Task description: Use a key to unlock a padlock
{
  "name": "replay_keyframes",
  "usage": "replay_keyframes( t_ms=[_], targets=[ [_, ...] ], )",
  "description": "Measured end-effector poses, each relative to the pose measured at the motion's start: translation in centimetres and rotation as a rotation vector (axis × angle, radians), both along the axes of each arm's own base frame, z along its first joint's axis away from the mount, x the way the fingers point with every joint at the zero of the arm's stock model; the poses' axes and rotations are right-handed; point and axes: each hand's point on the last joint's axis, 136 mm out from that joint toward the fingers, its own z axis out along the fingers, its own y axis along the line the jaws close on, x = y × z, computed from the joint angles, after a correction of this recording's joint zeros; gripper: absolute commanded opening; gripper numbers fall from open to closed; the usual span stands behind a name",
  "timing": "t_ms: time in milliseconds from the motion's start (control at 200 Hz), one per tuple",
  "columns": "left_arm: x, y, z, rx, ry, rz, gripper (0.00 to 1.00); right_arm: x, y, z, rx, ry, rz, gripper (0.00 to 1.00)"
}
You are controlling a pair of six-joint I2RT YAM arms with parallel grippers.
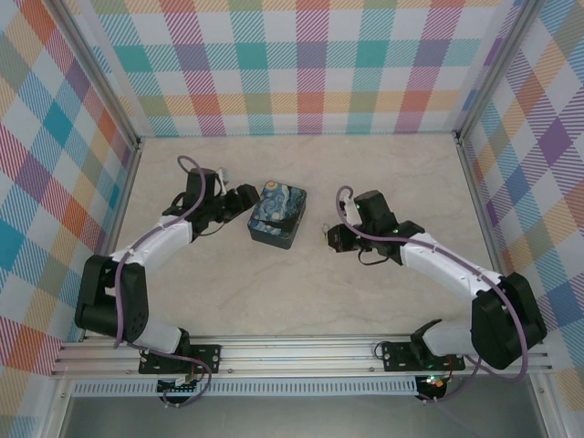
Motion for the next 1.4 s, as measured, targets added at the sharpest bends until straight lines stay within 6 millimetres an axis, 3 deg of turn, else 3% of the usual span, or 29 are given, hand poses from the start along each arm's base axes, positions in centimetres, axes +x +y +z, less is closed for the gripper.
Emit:
replay_keyframes(
  t_ms=[150,280,455,630,845,1090,1190,1315,1400],
  targets=[
    [-1.9,1.0,3.8,-0.004,-0.115,0.007,0.82,-2.9,0.3,-2.1,0.057,0.157,0.013,0.12],
    [-4.3,2.5,5.2,0.009,-0.177,0.054,0.87,-5.0,0.2,-5.0,0.082,0.298,-0.009,0.12],
    [-6.6,4.7,4.4,0.042,-0.17,0.12,0.89,-6.6,-0.3,-8.8,0.07,0.443,-0.068,0.13],
    [-8.1,6.0,3.1,0.064,-0.142,0.154,0.9,-6.7,-0.4,-10.3,0.074,0.496,-0.12,0.16],
    [-8.9,6.9,2.8,0.081,-0.134,0.194,0.9,-6.4,-0.6,-10.6,0.077,0.488,-0.157,0.41],
    [-9.3,8.7,4.3,0.102,-0.183,0.271,0.96,-5.5,-2.1,-8.2,0.026,0.367,-0.186,0.61],
    [-9.5,9.6,4.7,0.121,-0.201,0.312,1.0,-4.1,-3.2,-5.6,-0.018,0.243,-0.201,0.74],
    [-9.3,11.0,4.7,0.17,-0.214,0.374,1.0,-1.8,-5.1,-1.7,-0.061,0.037,-0.236,0.99],
    [-9.1,12.4,3.6,0.236,-0.199,0.423,1.0,-0.4,-6.9,0.3,-0.095,-0.087,-0.277,1.0]
  ],
)
